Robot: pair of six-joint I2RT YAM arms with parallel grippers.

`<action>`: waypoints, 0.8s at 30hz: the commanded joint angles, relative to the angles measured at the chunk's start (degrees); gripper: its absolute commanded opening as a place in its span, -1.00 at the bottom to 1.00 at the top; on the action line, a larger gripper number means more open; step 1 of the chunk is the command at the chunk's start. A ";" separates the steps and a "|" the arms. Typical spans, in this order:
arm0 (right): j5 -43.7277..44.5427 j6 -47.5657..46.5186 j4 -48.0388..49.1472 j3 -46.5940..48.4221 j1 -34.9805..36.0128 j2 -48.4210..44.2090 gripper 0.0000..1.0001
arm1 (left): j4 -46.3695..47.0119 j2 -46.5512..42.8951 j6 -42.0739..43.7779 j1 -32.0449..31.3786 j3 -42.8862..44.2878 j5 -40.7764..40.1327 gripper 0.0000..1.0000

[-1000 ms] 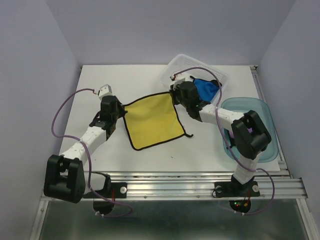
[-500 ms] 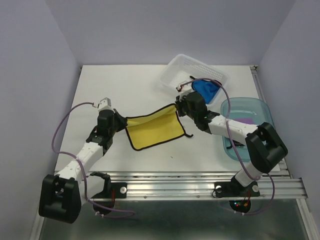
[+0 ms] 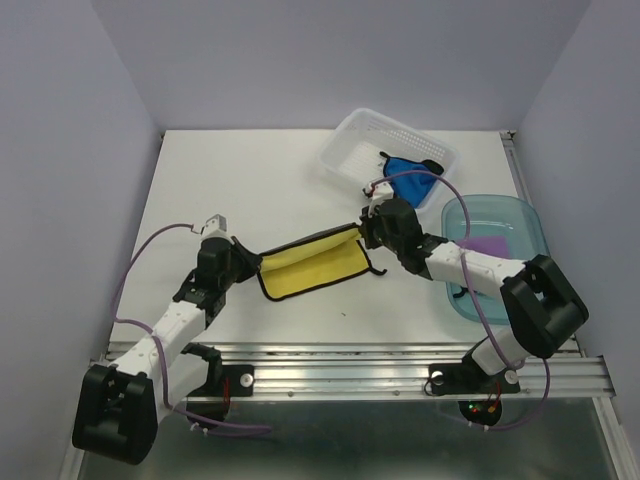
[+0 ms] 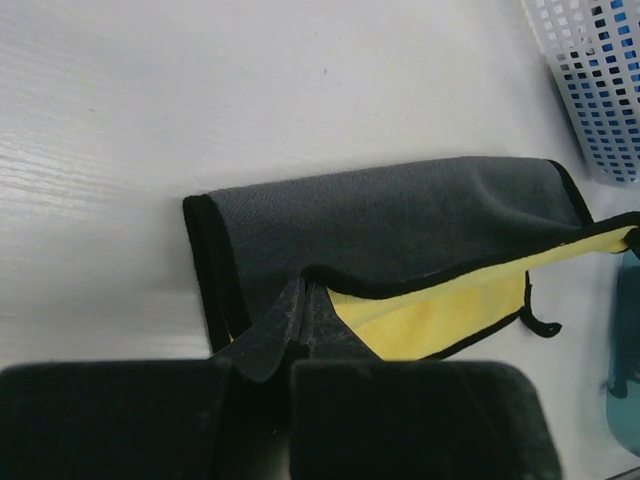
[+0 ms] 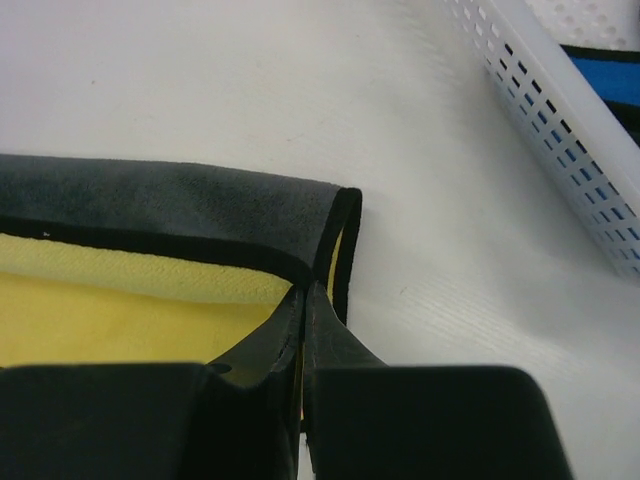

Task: Fold and stack the towels
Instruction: Fold the towel

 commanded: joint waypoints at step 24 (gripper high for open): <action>-0.28 4.95 0.04 -4.35 0.75 2.54 -0.92 | 0.98 1.61 -2.54 -1.61 -3.24 1.44 -1.00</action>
